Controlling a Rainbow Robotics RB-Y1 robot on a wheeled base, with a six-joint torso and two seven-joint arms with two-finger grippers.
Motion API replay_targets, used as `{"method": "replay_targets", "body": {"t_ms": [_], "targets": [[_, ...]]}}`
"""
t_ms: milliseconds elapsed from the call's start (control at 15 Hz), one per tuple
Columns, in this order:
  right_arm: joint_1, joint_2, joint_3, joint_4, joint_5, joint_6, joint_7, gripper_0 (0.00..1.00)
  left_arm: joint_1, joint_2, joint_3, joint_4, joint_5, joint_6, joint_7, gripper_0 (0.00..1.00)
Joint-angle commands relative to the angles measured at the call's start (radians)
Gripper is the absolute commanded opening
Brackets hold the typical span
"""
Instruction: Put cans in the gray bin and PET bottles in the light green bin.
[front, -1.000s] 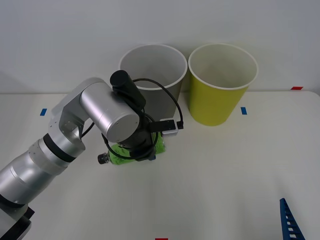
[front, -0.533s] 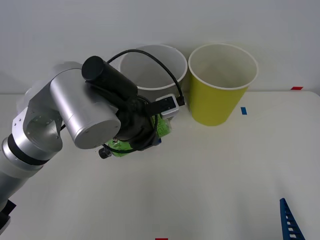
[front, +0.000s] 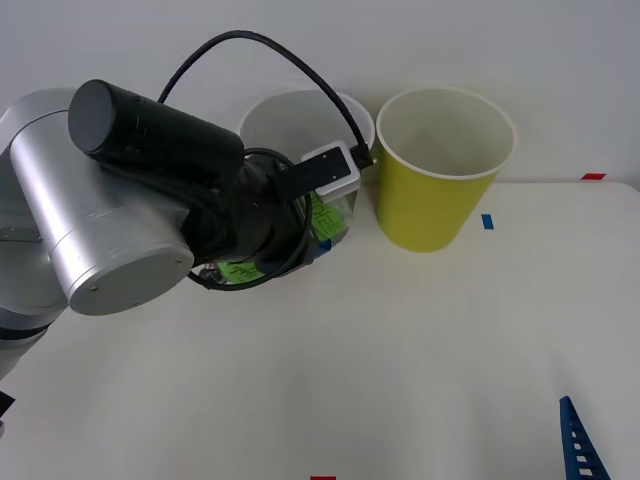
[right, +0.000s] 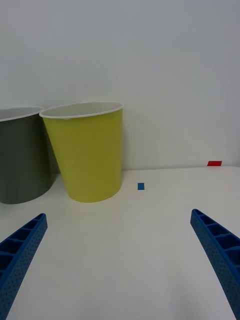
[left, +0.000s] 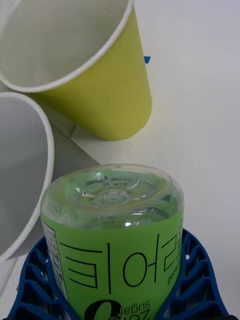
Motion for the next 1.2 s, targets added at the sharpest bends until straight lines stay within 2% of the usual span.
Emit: {"method": "replay_targets", "body": {"t_ms": [67,400,667,800,867,1067,1200], "targets": [[0.0,0.0,0.0,0.0,0.0,0.0,0.0,1.0,0.0,-0.028,0.058,-0.061,0.0,-0.003,0.005,0.0],[0.0,0.0,0.0,0.0,0.0,0.0,0.0,1.0,0.0,-0.15,0.168,-0.099,0.066,-0.022,0.025,0.0],[0.0,0.0,0.0,0.0,0.0,0.0,0.0,1.0,0.0,-0.251,0.26,-0.113,0.069,-0.022,0.057,0.0],[0.0,0.0,0.0,0.0,0.0,0.0,0.0,1.0,-0.002,-0.28,0.309,-0.12,0.069,-0.034,0.069,0.0],[0.0,0.0,0.0,0.0,0.0,0.0,0.0,1.0,0.0,-0.288,0.332,-0.133,0.068,-0.043,0.077,0.03],[0.0,0.0,0.0,0.0,0.0,0.0,0.0,1.0,0.0,-0.294,0.362,-0.191,0.002,-0.119,0.098,0.04],[0.0,0.0,0.0,0.0,0.0,0.0,0.0,1.0,0.0,-0.291,0.362,-0.225,-0.057,-0.119,0.115,0.04]]}}
